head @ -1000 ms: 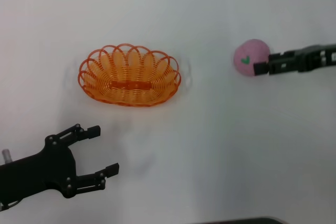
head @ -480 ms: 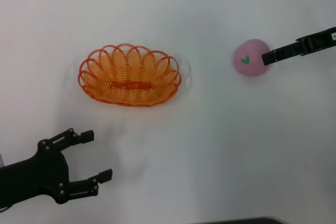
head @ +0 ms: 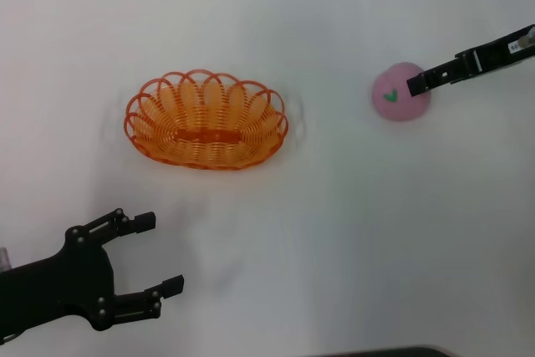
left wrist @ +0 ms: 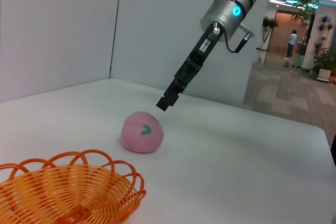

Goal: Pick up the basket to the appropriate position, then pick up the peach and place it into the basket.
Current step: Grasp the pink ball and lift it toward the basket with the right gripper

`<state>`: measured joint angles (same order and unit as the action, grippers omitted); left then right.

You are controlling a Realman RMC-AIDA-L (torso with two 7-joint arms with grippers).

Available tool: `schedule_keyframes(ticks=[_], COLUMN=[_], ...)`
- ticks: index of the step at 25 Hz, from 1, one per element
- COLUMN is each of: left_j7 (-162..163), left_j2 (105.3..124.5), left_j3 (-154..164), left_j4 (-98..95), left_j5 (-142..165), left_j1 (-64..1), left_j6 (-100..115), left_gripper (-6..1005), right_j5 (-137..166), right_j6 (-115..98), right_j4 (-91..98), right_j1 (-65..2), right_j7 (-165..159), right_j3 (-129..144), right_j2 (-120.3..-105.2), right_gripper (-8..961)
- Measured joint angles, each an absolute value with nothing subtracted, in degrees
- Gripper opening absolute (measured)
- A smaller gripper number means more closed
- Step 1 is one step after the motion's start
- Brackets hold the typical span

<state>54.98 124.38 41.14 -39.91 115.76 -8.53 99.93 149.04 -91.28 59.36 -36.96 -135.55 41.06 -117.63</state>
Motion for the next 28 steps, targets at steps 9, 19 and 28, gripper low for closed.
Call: schedule_keyframes(ticks=[9,19,28], left_j7=[54.9,55.0,55.1], left_j2=[124.33,124.27,124.23], left_j3=[40.8,40.9,41.0], left_j4=[-39.3,-38.9,-38.3], left_j5=[115.8,115.8,115.7], left_j1=[-8.4,-8.6,-8.9], left_j6=[99.9,99.9,99.9], left_gripper=[900,900,901], right_j5=[150.6,150.6,150.6], right_j6=[-85.2,-80.8,-78.3], right_j4=[57.1,54.6,52.9], right_j1=[-37.0,-37.3,-37.5], right_j7=[-136.0,-136.0,-136.2], right_j3=[44.4,47.9,49.0], right_j2=[-118.44,-119.36,-119.36], right_gripper=[940,940,921])
